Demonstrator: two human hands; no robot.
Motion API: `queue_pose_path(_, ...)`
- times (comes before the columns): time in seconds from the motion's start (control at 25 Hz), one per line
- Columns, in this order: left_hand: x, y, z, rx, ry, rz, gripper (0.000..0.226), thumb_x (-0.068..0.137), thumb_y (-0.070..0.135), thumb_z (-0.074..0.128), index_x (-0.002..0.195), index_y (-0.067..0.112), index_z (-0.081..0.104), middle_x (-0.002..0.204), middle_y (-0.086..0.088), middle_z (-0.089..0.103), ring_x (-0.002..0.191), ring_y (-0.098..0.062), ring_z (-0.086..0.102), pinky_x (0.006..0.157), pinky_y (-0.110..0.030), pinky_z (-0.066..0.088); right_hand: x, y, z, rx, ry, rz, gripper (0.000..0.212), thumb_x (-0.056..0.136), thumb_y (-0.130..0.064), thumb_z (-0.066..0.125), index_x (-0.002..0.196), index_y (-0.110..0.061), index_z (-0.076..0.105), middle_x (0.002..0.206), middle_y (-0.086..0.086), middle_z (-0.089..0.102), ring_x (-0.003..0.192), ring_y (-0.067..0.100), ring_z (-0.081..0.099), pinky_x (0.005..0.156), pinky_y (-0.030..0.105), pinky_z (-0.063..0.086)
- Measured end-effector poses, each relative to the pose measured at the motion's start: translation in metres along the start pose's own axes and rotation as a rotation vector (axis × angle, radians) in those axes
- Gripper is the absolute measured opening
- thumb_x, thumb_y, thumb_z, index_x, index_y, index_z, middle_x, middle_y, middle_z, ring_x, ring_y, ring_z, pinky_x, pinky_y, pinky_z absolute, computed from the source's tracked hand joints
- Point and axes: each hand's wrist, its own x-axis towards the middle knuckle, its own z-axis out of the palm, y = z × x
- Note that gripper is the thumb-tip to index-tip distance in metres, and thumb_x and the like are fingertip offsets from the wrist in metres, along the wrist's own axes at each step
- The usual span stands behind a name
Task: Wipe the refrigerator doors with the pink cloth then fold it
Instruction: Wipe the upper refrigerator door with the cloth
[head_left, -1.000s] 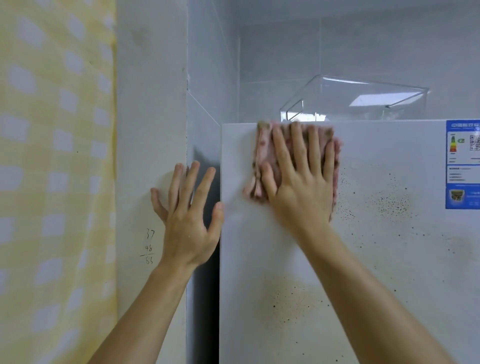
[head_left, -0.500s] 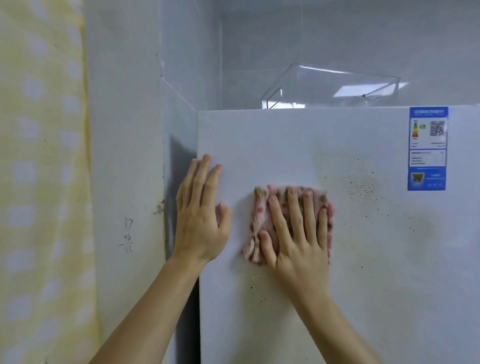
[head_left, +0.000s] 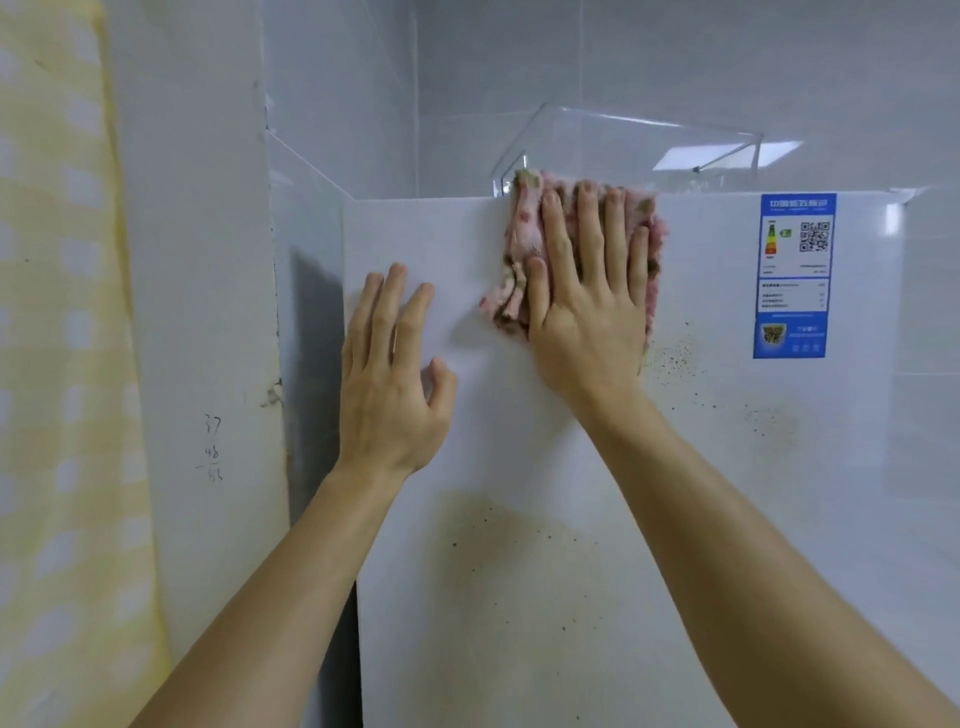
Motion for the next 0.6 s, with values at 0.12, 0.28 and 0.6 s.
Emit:
queue_pose_path(0.12,-0.004,0.013,0.011,0.032,0.014,-0.009,0.067,0.094,0.019,0.052,0.158,0.006,0.038,0.171,-0.014,0.026,0.161,-0.031,0.016,0.131,-0.051,0.016,-0.058,0.019,-0.012,-0.007,-0.049,-0.055,0.055,0.113,-0.038,0.032,0.165,-0.019,0.029,0.173,0.011,0.022,0.161,0.029,0.018,0.132,0.051,0.014)
queue_pose_path(0.28,-0.007,0.016,0.017,0.055,0.03,-0.002,0.069,0.094,0.022,0.05,0.16,0.009,0.035,0.172,-0.013,0.024,0.162,-0.032,0.015,0.13,-0.055,0.013,-0.129,0.052,-0.029,0.014,-0.141,-0.122,0.057,0.111,-0.04,0.036,0.164,-0.02,0.031,0.173,0.01,0.022,0.161,0.031,0.017,0.131,0.052,0.013)
queue_pose_path(0.6,0.0,0.022,0.019,0.09,0.029,-0.002,0.066,0.089,0.024,0.051,0.153,0.01,0.046,0.169,-0.013,0.03,0.159,-0.033,0.021,0.131,-0.052,0.012,-0.027,0.057,-0.016,-0.01,-0.057,-0.077,0.059,0.111,-0.044,0.032,0.166,-0.023,0.025,0.174,0.01,0.019,0.162,0.03,0.015,0.132,0.051,0.007)
